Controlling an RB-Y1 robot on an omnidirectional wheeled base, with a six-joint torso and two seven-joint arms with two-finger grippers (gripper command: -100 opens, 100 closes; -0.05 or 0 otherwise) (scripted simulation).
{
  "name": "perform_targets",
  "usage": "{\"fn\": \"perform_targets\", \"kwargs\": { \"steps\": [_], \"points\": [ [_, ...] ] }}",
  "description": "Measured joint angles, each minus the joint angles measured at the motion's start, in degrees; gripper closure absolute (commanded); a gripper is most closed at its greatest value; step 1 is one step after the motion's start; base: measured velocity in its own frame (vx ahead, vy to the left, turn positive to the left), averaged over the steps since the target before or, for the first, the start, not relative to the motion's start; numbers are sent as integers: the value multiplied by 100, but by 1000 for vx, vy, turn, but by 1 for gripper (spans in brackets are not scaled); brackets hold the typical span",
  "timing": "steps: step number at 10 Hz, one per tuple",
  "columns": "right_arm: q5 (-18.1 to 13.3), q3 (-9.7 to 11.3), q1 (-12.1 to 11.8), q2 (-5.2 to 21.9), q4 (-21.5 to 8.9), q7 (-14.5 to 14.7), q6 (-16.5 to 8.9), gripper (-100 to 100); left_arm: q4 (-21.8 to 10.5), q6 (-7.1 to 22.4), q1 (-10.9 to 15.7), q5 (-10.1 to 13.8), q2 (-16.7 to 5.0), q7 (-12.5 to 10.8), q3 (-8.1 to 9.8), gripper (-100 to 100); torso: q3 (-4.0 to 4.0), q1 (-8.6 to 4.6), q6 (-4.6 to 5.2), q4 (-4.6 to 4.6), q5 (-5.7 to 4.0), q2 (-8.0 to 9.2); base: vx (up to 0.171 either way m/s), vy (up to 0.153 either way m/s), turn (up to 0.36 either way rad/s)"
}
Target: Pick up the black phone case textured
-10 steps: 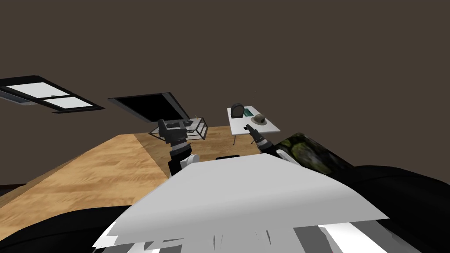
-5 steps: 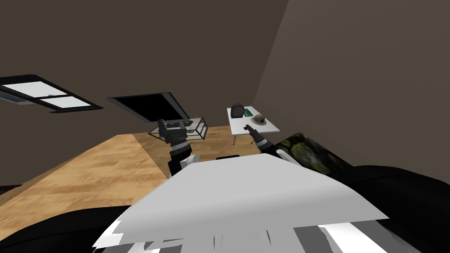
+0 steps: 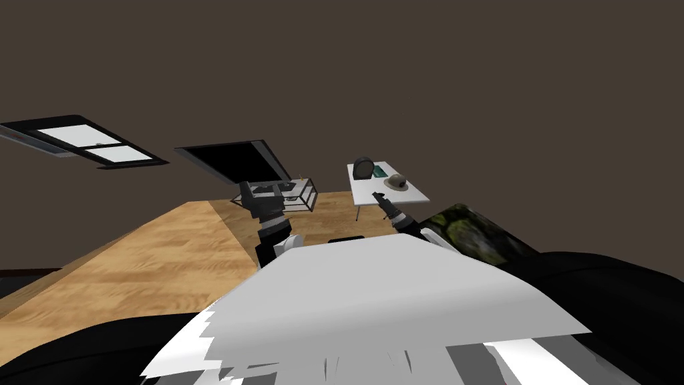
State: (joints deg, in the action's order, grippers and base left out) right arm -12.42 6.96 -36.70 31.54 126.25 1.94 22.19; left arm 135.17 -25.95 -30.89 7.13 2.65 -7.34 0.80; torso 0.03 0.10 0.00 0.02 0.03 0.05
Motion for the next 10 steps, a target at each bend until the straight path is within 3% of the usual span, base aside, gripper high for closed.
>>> {"fn": "perform_targets", "kwargs": {
  "steps": [5,10],
  "points": [
    [-118,109,-266,827,-288,86,-180,-100,0,0,0,0,0,0,0,0,1,-4,2,1,0,1,-8,32,90],
    [-131,129,-264,874,-323,102,-178,-100,0,0,-1,0,0,0,1,0,-1,-15,2,0,-3,-2,0,-1,-2]
  ]
}}
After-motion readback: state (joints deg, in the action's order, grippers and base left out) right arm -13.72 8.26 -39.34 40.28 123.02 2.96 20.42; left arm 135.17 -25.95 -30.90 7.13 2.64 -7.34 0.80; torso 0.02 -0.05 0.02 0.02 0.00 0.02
